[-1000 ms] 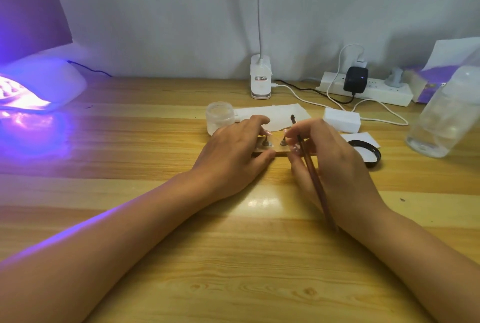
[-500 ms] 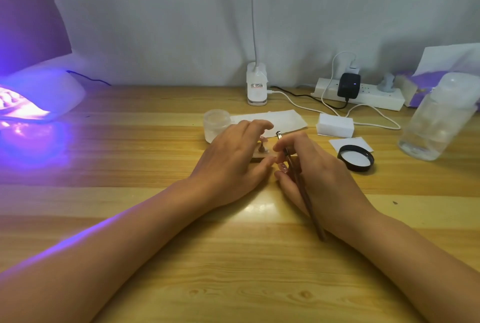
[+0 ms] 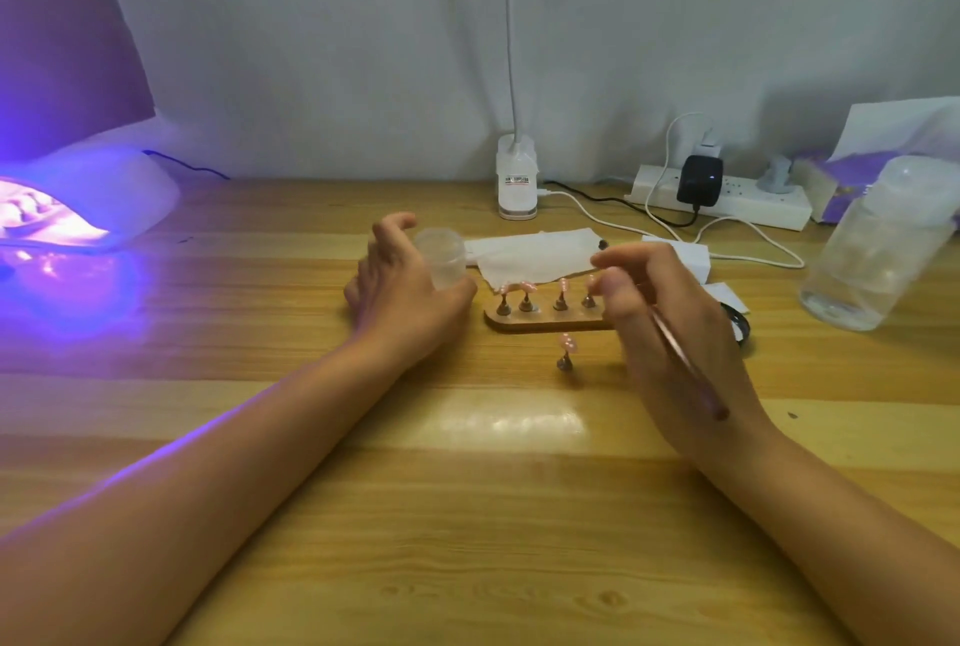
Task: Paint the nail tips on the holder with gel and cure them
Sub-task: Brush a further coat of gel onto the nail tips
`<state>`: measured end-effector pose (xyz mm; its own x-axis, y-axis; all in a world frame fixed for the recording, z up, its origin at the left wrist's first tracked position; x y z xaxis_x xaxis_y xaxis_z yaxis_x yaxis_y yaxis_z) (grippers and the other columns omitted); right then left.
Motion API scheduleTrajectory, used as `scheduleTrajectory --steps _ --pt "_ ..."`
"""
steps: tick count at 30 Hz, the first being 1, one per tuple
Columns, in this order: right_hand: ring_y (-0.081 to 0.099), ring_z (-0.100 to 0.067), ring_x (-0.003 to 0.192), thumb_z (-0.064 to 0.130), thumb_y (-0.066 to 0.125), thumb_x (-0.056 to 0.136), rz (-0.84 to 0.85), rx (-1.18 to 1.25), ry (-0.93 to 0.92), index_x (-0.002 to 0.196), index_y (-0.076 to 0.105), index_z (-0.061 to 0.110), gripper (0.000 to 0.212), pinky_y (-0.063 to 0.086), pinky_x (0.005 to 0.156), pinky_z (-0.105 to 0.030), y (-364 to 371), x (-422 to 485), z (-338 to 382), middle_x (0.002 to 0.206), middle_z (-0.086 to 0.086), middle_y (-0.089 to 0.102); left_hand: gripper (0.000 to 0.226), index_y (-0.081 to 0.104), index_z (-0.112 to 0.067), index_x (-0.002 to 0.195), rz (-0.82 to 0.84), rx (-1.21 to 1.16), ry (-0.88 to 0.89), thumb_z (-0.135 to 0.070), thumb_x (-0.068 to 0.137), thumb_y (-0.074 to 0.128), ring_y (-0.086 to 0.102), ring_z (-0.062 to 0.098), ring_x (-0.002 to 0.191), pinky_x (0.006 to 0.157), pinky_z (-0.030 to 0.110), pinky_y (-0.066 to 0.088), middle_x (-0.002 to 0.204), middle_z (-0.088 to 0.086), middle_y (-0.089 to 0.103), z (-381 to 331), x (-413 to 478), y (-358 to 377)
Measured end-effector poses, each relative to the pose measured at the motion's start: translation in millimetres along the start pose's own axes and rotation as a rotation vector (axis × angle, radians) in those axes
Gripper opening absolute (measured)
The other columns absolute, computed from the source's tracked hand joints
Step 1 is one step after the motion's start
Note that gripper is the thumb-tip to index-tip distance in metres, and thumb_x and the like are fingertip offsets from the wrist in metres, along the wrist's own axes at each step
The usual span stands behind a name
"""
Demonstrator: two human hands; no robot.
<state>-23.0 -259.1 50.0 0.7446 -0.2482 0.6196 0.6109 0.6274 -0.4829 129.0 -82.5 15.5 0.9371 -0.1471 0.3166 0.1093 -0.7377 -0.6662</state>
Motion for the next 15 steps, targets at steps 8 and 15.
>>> scheduleTrajectory --steps 8,15 --pt "0.059 -0.004 0.079 0.020 0.051 0.101 -0.178 0.139 0.060 0.113 0.046 0.016 0.013 0.050 0.068 -0.023 -23 0 -9 0.088 0.010 0.058 0.063 0.031 -0.021 0.119 -0.042 -0.230 0.013 -0.038 0.080 0.077 0.052 0.026 0.116 0.100 0.046 0.044 0.122 0.000 0.049 -3 1 -9" --pt "0.064 -0.007 0.091 0.026 0.046 0.101 -0.253 0.188 -0.165 0.110 0.059 0.018 0.018 0.048 0.078 -0.019 -36 -7 37 0.094 0.011 0.065 0.061 0.029 -0.021 0.098 -0.170 -0.123 0.640 -0.051 0.065 0.071 0.044 0.020 0.083 0.070 0.036 0.044 0.095 -0.002 0.039 -75 -48 -24"
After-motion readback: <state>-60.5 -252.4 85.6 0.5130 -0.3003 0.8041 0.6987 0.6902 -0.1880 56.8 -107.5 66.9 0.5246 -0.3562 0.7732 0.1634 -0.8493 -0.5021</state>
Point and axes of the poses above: each hand's wrist, its own x-axis towards the middle knuckle, its own y-axis out of the palm, z = x × y, the point moved 10 cm from there along x, towards the middle knuckle
